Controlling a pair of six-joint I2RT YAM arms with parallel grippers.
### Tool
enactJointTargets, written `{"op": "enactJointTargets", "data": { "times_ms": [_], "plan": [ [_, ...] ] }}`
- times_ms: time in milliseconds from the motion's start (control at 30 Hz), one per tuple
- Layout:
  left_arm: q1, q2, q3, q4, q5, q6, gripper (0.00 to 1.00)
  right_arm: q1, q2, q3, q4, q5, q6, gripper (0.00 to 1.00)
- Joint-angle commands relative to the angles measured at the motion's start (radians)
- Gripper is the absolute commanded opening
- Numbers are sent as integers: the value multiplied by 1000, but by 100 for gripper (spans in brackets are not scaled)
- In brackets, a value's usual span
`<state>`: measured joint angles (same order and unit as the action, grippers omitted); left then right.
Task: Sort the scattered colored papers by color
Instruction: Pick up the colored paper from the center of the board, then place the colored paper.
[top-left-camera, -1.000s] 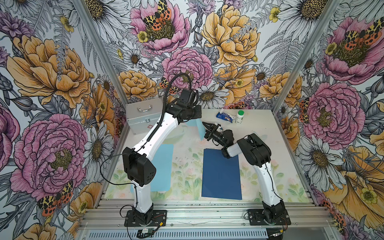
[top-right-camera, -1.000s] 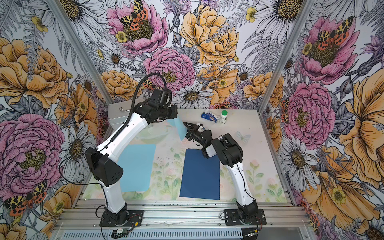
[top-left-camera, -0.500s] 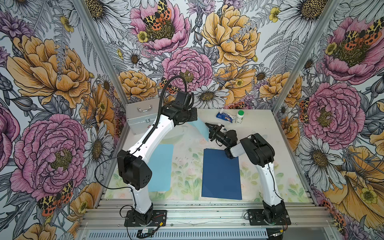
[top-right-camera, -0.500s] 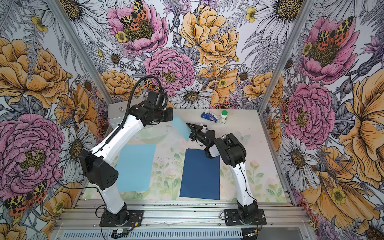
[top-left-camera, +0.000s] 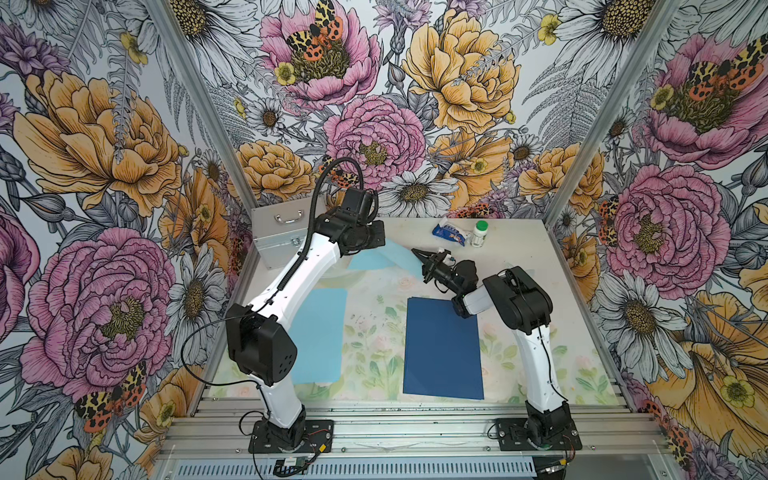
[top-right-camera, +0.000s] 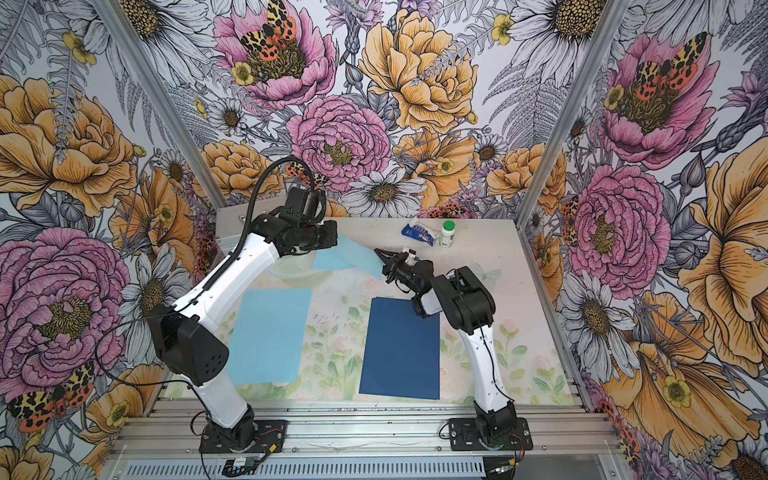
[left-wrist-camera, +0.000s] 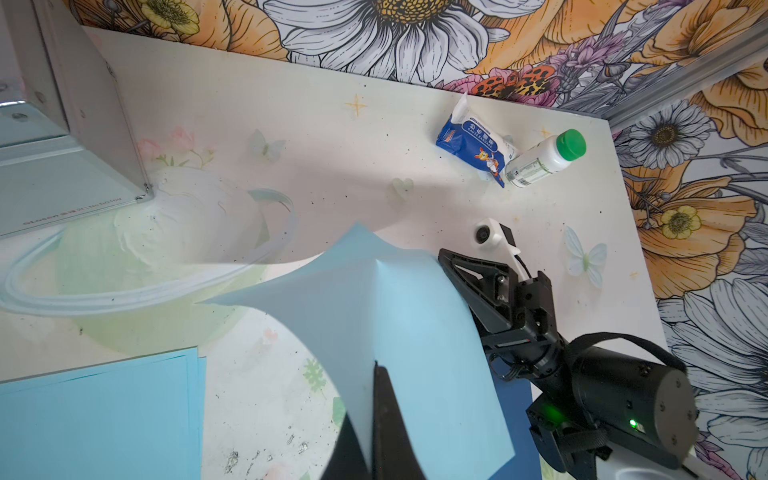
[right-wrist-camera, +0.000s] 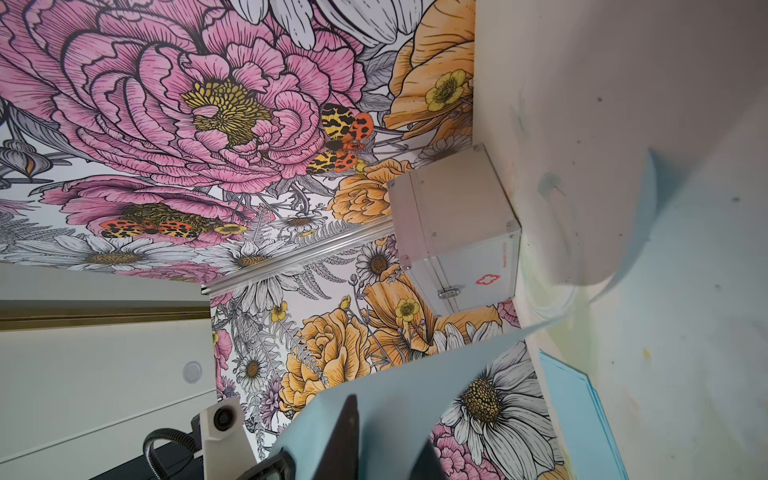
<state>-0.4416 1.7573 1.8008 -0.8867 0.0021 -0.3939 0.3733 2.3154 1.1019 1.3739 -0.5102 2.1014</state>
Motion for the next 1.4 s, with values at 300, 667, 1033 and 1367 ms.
{"op": "enactJointTargets", "data": {
  "times_ms": [300,667,1033,1367],
  "plan": [
    [42,-57,-58,8,25,-22,19,4,-44,7,17,-21,44,6],
    [227,-341,-268,10,93,-59,98,17,-56,64,-7,-47,-19,0],
    [500,-692,-603,3,218,-51,98,134,-387,557,-1672,-16,-1278,0],
    [593,-825,-710,3,263,-48,98,414,-335,842,-2169,330,-1729,0]
  ]
}}
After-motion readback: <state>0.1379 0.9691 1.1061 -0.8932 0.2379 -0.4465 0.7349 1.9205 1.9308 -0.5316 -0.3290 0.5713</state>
